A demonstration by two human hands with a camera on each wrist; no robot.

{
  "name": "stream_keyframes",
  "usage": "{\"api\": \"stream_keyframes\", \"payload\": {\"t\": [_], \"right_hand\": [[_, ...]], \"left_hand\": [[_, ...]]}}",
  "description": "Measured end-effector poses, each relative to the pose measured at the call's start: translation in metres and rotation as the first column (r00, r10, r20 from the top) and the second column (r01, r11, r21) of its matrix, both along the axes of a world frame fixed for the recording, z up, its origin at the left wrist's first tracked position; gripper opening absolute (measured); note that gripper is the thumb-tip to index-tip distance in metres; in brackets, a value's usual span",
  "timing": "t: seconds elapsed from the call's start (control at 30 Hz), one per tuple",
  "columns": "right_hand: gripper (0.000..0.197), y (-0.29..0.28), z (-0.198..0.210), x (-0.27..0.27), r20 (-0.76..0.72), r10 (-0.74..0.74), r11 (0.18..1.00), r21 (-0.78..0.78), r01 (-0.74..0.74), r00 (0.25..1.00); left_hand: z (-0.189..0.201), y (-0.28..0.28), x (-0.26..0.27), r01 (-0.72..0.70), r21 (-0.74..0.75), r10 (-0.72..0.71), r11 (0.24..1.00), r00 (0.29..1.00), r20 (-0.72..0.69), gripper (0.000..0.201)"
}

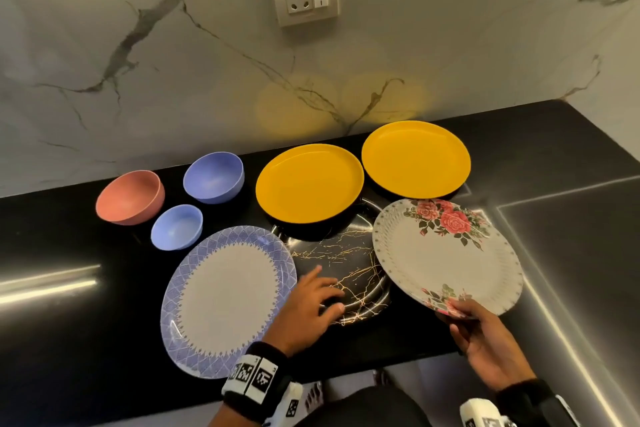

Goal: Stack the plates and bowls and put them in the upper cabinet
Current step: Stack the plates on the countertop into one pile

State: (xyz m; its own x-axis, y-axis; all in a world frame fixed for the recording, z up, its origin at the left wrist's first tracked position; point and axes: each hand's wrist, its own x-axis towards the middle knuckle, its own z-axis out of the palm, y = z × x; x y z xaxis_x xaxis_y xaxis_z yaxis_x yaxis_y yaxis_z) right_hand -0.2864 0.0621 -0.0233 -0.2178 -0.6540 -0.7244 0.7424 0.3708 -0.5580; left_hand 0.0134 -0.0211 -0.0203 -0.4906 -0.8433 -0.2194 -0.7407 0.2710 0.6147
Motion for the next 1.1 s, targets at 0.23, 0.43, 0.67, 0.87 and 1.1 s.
{"api": "stream_keyframes", "payload": {"t": [0.23,0.43,0.67,0.87,1.1], "right_hand": [[0.019,0.017,-0.003,0.023,-0.027,0.129,0.990,0.057,-0.127,0.991],[0.028,0.014,-0.009,0.050,-0.171,0.331,0.937,0.173,-0.302,0.928],[0.031,-0.002,-0.010,0.082,-0.203,0.459,0.887,0.153,-0.435,0.865],[0.026,-0.023,-0.005,0.089,-0.328,0.504,0.864,0.165,-0.476,0.799],[0.030,-0.052,-0.015,0.084,-0.631,0.626,0.764,0.379,-0.522,0.459]], "left_hand": [[-0.013,-0.018,0.058,-0.092,-0.128,0.117,0.988,0.972,0.206,0.039],[-0.024,-0.013,0.075,-0.131,-0.167,0.137,0.977,0.990,0.026,0.039],[-0.020,-0.009,0.093,-0.207,-0.108,0.211,0.972,0.977,0.030,0.047],[-0.020,-0.011,0.098,-0.270,-0.076,0.271,0.960,0.962,0.011,0.054],[-0.013,-0.035,0.087,-0.330,-0.059,0.330,0.942,0.944,-0.015,0.054]]}}
